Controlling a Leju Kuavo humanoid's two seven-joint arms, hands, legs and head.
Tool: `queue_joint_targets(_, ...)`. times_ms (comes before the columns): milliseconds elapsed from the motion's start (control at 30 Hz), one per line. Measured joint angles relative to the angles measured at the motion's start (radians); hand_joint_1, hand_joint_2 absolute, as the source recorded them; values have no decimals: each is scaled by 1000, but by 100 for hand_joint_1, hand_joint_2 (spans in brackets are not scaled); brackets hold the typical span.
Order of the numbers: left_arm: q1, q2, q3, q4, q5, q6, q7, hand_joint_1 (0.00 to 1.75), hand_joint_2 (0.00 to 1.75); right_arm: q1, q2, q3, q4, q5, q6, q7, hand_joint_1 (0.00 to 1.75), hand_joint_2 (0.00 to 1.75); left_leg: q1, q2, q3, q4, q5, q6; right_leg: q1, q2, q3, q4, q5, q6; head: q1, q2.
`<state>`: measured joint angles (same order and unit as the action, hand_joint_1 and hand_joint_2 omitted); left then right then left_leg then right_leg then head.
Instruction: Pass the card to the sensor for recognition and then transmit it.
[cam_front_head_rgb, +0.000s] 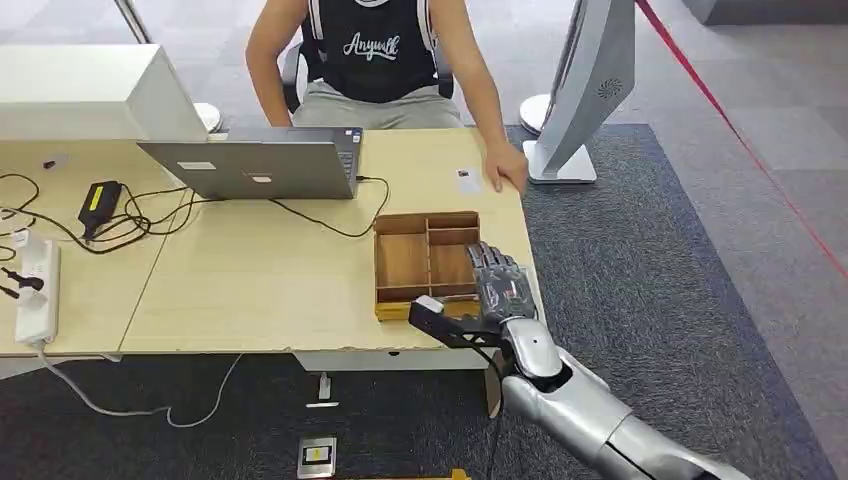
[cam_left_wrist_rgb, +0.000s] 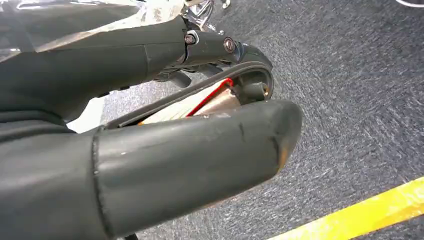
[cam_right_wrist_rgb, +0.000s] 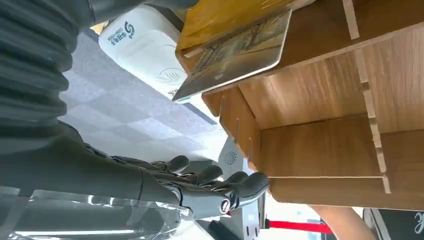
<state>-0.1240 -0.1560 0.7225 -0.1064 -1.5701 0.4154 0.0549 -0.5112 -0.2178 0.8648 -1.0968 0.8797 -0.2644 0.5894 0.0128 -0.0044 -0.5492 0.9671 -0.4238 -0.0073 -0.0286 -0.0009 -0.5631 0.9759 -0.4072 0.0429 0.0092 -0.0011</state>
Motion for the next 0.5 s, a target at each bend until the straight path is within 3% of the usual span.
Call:
queue_joint_targets(67, 0, 0, 0, 0, 0, 1, 0, 0, 0, 0, 1, -1, 3, -7, 0, -4, 0, 175, 0, 0, 0, 0, 0, 0, 0, 0, 0, 0, 0, 0, 0, 0)
queue_joint_targets(100, 0, 0, 0, 0, 0, 1, 0, 0, 0, 0, 2, -2, 3, -9, 0, -6, 61, 175, 0, 0, 0, 0, 0, 0, 0, 0, 0, 0, 0, 0, 0, 0)
queue_joint_targets(133, 0, 0, 0, 0, 0, 1, 0, 0, 0, 0, 3, -3, 3, -10, 0, -7, 157, 175, 0, 0, 0, 0, 0, 0, 0, 0, 0, 0, 0, 0, 0, 0)
queue_joint_targets(200, 0, 0, 0, 0, 0, 1, 0, 0, 0, 0, 5, -4, 5, -20, -1, -16, 162, 175, 0, 0, 0, 0, 0, 0, 0, 0, 0, 0, 0, 0, 0, 0)
queue_joint_targets(367, 0, 0, 0, 0, 0, 1, 0, 0, 0, -3, 13, -4, 16, -40, -2, -37, 147, 175, 0, 0, 0, 0, 0, 0, 0, 0, 0, 0, 0, 0, 0, 0)
queue_joint_targets(500, 0, 0, 0, 0, 0, 1, -3, 0, 0, -8, 20, -3, 27, -46, -3, -43, 152, 175, 0, 0, 0, 0, 0, 0, 0, 0, 0, 0, 0, 0, 0, 0)
